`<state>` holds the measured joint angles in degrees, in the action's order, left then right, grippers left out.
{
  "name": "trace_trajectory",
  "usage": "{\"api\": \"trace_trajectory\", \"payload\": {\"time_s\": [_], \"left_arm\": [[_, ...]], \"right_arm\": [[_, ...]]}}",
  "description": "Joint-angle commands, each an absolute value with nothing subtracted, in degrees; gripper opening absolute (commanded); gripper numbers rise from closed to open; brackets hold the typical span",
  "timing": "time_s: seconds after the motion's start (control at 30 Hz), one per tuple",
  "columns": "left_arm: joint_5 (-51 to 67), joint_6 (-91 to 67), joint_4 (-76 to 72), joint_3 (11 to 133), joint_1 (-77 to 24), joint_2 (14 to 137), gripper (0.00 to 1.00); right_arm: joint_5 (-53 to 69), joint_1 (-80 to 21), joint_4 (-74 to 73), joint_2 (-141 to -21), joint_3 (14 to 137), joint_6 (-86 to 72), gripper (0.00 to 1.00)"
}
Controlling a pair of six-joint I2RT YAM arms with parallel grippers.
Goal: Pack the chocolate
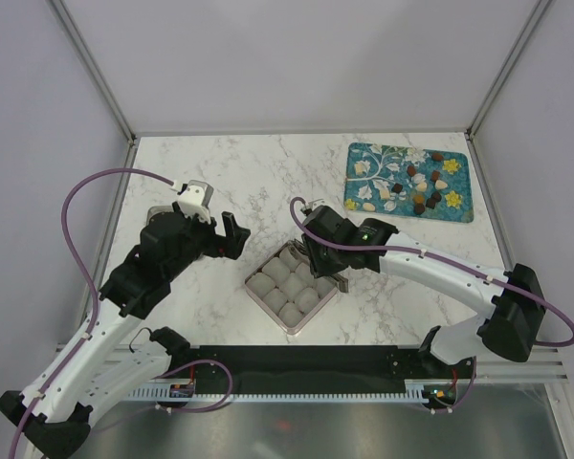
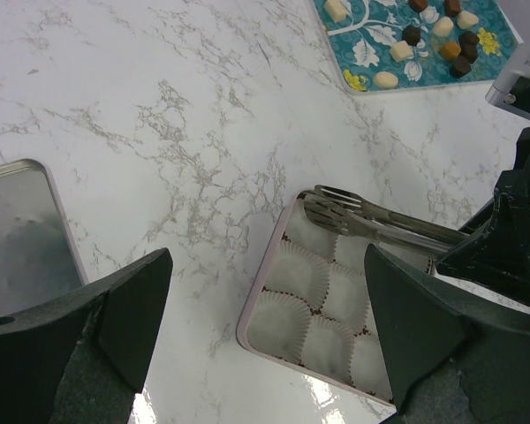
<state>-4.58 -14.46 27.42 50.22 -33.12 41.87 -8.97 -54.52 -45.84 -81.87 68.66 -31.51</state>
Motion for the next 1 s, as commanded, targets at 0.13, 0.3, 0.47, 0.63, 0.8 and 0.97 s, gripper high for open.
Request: {"api": "trace_trajectory", "payload": {"time_s": [0.13,0.3,0.47,0.63,0.8,0.97], "left_arm": [[-5.8,-14.0,26.3,50.0,-33.1,42.0,0.98],[-5.4,-14.0,26.3,50.0,-33.1,41.7,0.98],[-5.1,-14.0,26.3,50.1,-33.1,41.4,0.98],[-3.3,-14.3,26.2,49.7,-33.1,41.5,0.98],[-0.9,-14.7,25.8,49.2,-33.2,43.8,0.98],[-1.5,-13.6,25.8,50.4,-33.2,47.3,0.98]], "right_arm": [[-9.9,-54.8,-44.4,-81.0,72.2,-32.8,0.45],[-10.2,-54.8,-44.9,-80.6,72.8,-33.4,0.51],[-10.9,-54.8,-46.1,-80.2,74.1,-33.7,0.50],[-15.5,-54.1,-51.7,-80.8,83.5,-30.9,0.47],[-15.4,-41.5,-53.8,-83.5,89.8,-24.6,0.46],[-19.6,-29.0,-51.7,-91.8,94.9,-17.0,0.46]]}}
